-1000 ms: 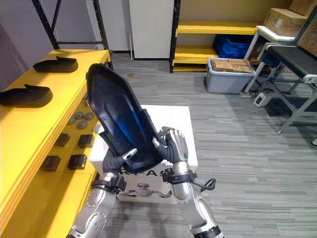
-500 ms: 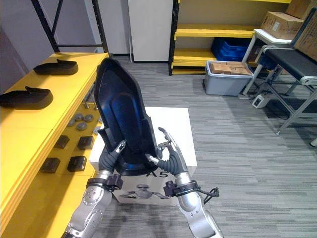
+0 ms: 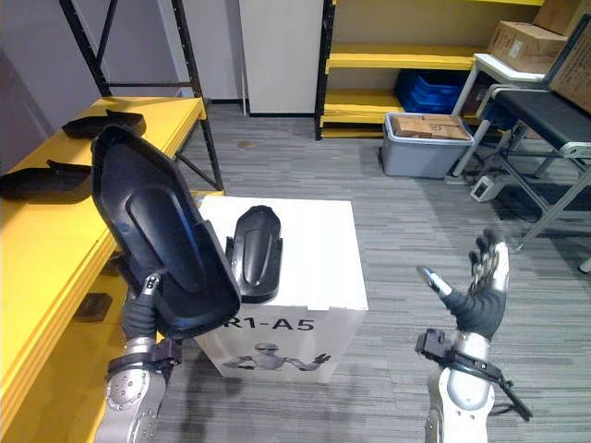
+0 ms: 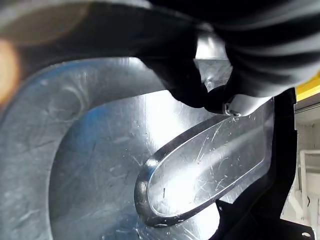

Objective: Walk over and take plastic housings, then place them on the shelf

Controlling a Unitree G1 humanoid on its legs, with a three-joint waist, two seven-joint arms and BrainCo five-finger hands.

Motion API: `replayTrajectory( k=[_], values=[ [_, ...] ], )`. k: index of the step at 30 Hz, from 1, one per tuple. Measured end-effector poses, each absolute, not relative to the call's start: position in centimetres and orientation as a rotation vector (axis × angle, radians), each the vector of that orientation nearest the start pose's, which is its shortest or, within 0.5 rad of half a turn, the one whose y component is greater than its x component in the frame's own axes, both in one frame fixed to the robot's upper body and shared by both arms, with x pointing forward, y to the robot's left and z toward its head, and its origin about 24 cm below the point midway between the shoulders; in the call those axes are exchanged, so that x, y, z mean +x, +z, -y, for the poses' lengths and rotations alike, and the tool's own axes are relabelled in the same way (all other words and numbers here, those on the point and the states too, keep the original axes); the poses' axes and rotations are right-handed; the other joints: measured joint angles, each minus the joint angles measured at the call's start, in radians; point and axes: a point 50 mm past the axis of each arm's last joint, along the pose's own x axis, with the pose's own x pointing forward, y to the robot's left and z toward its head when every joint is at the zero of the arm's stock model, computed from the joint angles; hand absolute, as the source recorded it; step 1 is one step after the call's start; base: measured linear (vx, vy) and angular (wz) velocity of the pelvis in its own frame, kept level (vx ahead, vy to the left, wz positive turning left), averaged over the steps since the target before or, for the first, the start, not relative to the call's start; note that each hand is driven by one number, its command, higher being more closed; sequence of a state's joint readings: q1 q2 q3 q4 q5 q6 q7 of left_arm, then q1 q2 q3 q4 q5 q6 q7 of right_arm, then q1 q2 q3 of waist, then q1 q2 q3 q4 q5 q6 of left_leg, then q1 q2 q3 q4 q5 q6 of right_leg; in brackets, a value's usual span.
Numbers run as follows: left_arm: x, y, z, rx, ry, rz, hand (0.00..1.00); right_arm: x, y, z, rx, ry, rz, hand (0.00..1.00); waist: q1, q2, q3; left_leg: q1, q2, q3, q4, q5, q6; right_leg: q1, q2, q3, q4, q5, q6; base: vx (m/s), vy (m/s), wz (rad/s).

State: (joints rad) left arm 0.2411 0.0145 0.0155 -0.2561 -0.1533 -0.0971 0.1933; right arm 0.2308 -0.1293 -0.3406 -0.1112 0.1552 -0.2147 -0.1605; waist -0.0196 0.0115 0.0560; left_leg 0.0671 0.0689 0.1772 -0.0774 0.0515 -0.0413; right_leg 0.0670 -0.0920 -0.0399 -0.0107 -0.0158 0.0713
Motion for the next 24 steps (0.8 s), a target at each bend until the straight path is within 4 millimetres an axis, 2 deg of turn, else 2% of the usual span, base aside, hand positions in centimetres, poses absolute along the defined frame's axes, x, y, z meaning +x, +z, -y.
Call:
replayTrajectory(
  k=[3, 4, 6, 7, 9, 12, 14, 15, 17, 18, 19, 21, 22, 24],
  values=[
    [19.5, 5.6, -18.1, -0.136, 0.288, 0.111, 1.0, 16.1, -0.2, 27.4, -0.031, -0.571, -0.113, 0.0, 0.001, 0.0, 0.0, -0.009, 0.0, -0.02, 0.0, 0.0, 0.0, 0.003, 0.0, -0.021, 0.002, -0.008, -0.002, 0.01, 0.002, 0.18],
    [19.3, 5.6, -18.1, -0.138, 0.291, 0.108, 1.0, 15.6, -1.3, 27.3, -0.022, -0.576, -0.167, 0.0, 0.001, 0.0, 0.0, -0.01, 0.0, -0.025, 0.0, 0.0, 0.0, 0.004, -0.001, -0.028, 0.005, -0.011, -0.003, 0.01, -0.009, 0.25],
    [19.1, 5.4, -18.0, -0.151, 0.3, 0.099, 1.0, 13.3, -5.3, 26.6, 0.02, -0.594, -0.369, 0.0, 0.009, 0.0, 0.001, -0.01, 0.0, -0.054, 0.0, 0.001, -0.001, 0.012, -0.003, -0.057, 0.039, -0.037, -0.003, 0.02, -0.022, 0.37],
    [19.1, 5.3, -18.0, -0.155, 0.302, 0.097, 1.0, 12.8, -6.3, 26.3, 0.034, -0.595, -0.418, 0.0, 0.01, 0.0, 0.001, -0.01, 0.0, -0.064, 0.0, 0.001, -0.002, 0.015, -0.004, -0.063, 0.046, -0.043, -0.003, 0.02, -0.03, 0.44],
    [19.0, 5.2, -17.7, -0.174, 0.308, 0.093, 1.0, 10.7, -9.6, 24.9, 0.09, -0.594, -0.594, 0.0, 0.027, -0.001, 0.002, -0.015, -0.005, -0.107, 0.003, 0.002, -0.003, 0.024, -0.013, -0.115, 0.082, -0.074, -0.001, 0.01, -0.041, 0.57],
    [19.0, 5.8, -17.6, -0.183, 0.31, 0.118, 1.0, 9.1, -12.3, 22.3, 0.137, -0.525, -0.757, 0.0, 0.047, -0.006, 0.01, -0.055, -0.023, -0.196, 0.032, 0.004, -0.003, 0.029, -0.034, -0.212, 0.137, -0.114, 0.003, 0.01, -0.055, 0.94],
    [19.0, 6.4, -17.5, -0.194, 0.309, 0.143, 1.0, 8.9, -13.1, 21.0, 0.163, -0.488, -0.8, 0.0, 0.059, -0.012, 0.019, -0.106, -0.037, -0.246, 0.072, -0.007, 0.008, 0.029, -0.055, -0.29, 0.171, -0.127, 0.005, -0.01, -0.02, 1.29],
    [18.9, 6.8, -17.5, -0.195, 0.309, 0.161, 1.0, 9.2, -13.3, 20.4, 0.18, -0.478, -0.807, 0.0, 0.061, -0.013, 0.024, -0.142, -0.025, -0.17, 0.109, -0.043, 0.054, 0.034, -0.073, -0.362, 0.185, -0.128, 0.007, 0.0, -0.006, 1.52],
    [19.0, 7.2, -17.4, -0.197, 0.302, 0.178, 1.0, 9.5, -13.4, 20.0, 0.187, -0.466, -0.81, 0.0, 0.057, -0.011, 0.032, -0.183, 0.022, 0.0, 0.173, -0.057, 0.078, 0.041, -0.096, -0.44, 0.215, -0.128, 0.007, 0.05, -0.001, 1.65],
    [19.0, 7.2, -17.2, -0.193, 0.297, 0.18, 1.0, 9.8, -13.4, 19.9, 0.178, -0.441, -0.823, 0.0, 0.061, -0.007, 0.036, -0.21, 0.108, 0.244, 0.267, -0.059, 0.117, 0.059, -0.115, -0.516, 0.252, -0.131, 0.01, 0.12, 0.023, 1.68],
    [19.0, 7.2, -17.2, -0.19, 0.294, 0.179, 1.0, 10.1, -13.4, 19.9, 0.176, -0.436, -0.817, 0.0, 0.061, -0.01, 0.039, -0.21, 0.117, 0.29, 0.286, -0.064, 0.11, 0.07, -0.126, -0.538, 0.264, -0.133, 0.014, 0.17, 0.052, 1.36],
    [19.0, 7.1, -17.1, -0.186, 0.294, 0.174, 1.0, 11.0, -13.2, 20.0, 0.17, -0.425, -0.8, 0.0, 0.075, -0.018, 0.043, -0.208, 0.094, 0.313, 0.291, -0.078, 0.105, 0.083, -0.159, -0.573, 0.276, -0.133, 0.015, 0.18, 0.178, 0.53],
    [19.0, 7.0, -17.0, -0.188, 0.29, 0.173, 1.0, 12.0, -12.9, 20.0, 0.163, -0.41, -0.782, 0.0, 0.084, -0.026, 0.048, -0.21, 0.066, 0.304, 0.287, -0.091, 0.088, 0.093, -0.175, -0.587, 0.266, -0.134, 0.016, 0.2, 0.289, 0.6],
    [19.4, 6.6, -16.6, -0.192, 0.267, 0.156, 1.0, 12.7, -13.0, 19.9, 0.148, -0.389, -0.79, 0.0, 0.08, -0.041, 0.055, -0.208, 0.01, 0.259, 0.267, -0.088, 0.093, 0.116, -0.208, -0.618, 0.261, -0.121, 0.035, 0.15, 0.238, 0.74]
  ],
)
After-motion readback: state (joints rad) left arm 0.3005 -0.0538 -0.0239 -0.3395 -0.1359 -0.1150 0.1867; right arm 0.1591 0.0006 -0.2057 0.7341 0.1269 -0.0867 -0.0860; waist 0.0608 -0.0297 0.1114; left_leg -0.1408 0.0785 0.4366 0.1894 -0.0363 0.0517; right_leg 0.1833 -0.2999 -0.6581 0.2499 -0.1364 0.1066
